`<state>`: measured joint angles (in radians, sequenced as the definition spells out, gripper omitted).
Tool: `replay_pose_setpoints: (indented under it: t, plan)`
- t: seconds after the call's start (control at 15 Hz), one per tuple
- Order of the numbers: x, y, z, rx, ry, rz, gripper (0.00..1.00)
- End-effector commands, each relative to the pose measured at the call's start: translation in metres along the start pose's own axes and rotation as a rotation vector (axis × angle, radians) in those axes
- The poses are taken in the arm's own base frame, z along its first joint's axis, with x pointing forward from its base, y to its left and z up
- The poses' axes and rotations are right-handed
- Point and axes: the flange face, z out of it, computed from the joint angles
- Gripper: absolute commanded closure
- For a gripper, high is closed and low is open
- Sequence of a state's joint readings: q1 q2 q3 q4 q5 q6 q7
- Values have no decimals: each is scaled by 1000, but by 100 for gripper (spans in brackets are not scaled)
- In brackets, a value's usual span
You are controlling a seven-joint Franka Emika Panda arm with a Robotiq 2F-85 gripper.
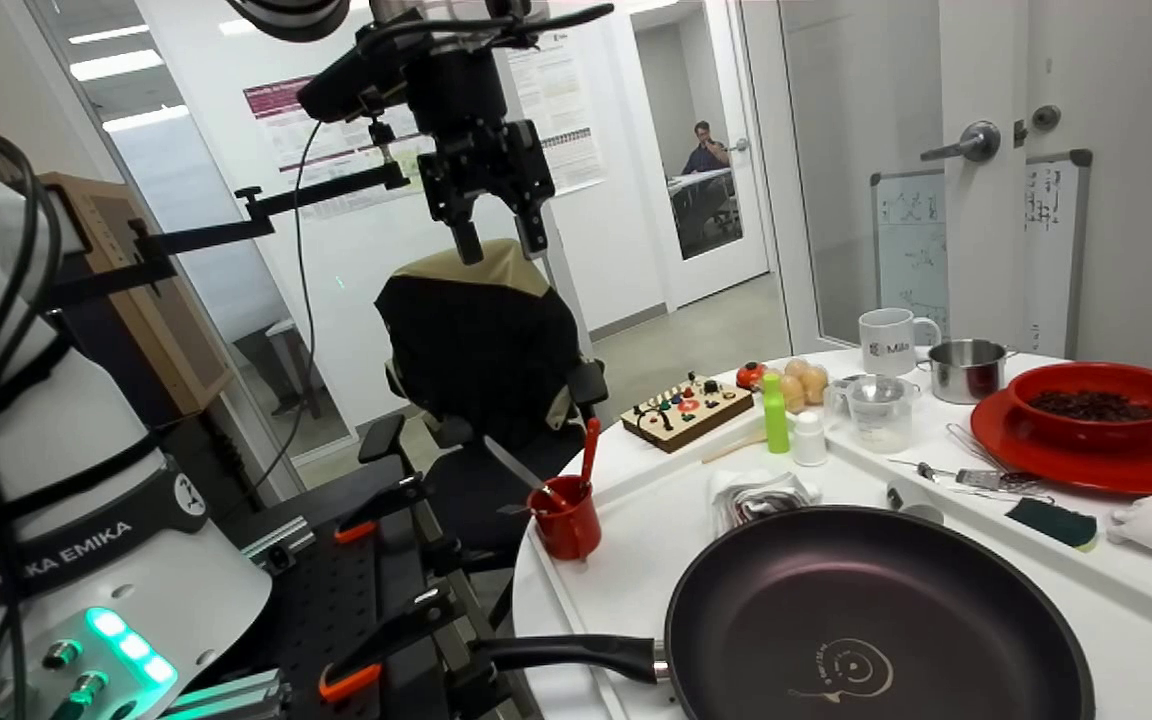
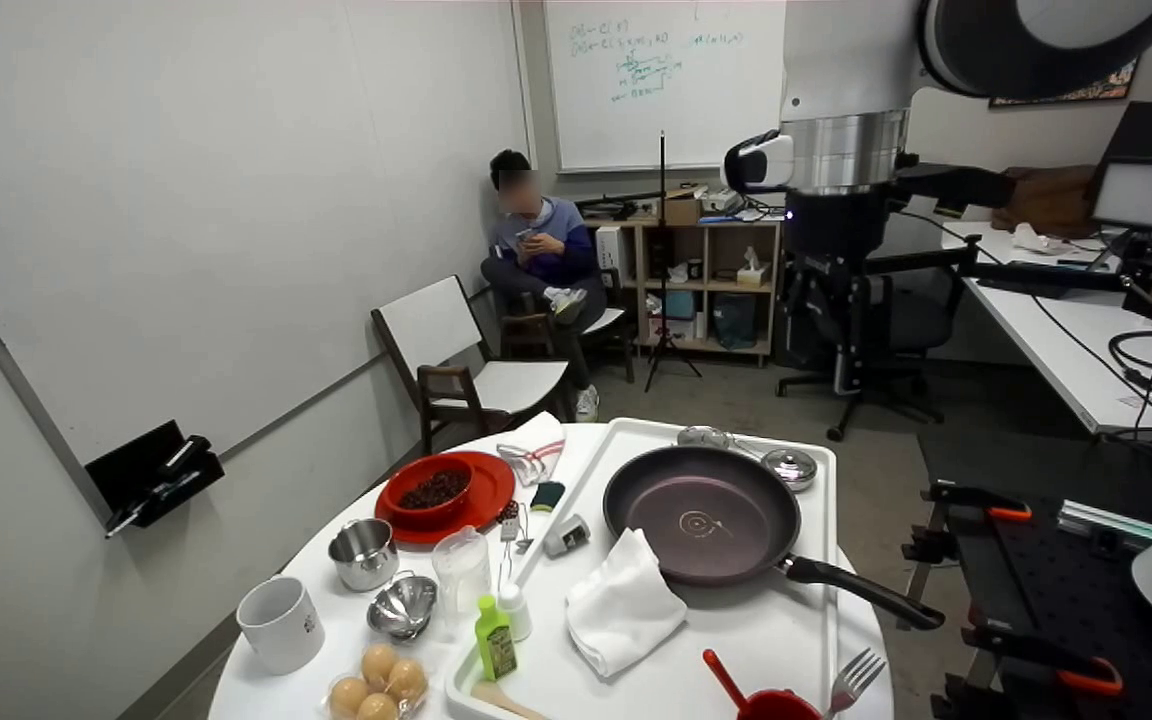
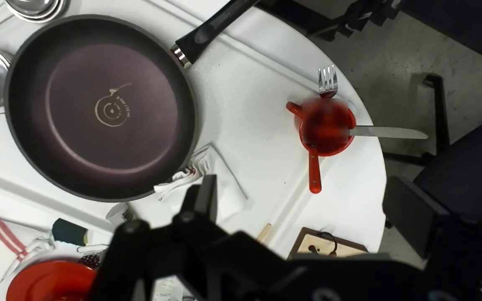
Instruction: Use the cloth to wipe the frying pan.
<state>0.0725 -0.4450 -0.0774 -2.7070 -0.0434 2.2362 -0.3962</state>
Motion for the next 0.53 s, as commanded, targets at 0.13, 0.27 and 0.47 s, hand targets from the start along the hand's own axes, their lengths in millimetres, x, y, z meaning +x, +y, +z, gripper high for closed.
replay_pose_setpoints:
  t: [0.13, 0.27, 0.47]
  plan:
    - [-1, -1, -1, -1, 2, 0, 0]
    - [-1, -1, -1, -1, 2, 0, 0]
    - [3, 2, -1, -7, 12, 3, 0]
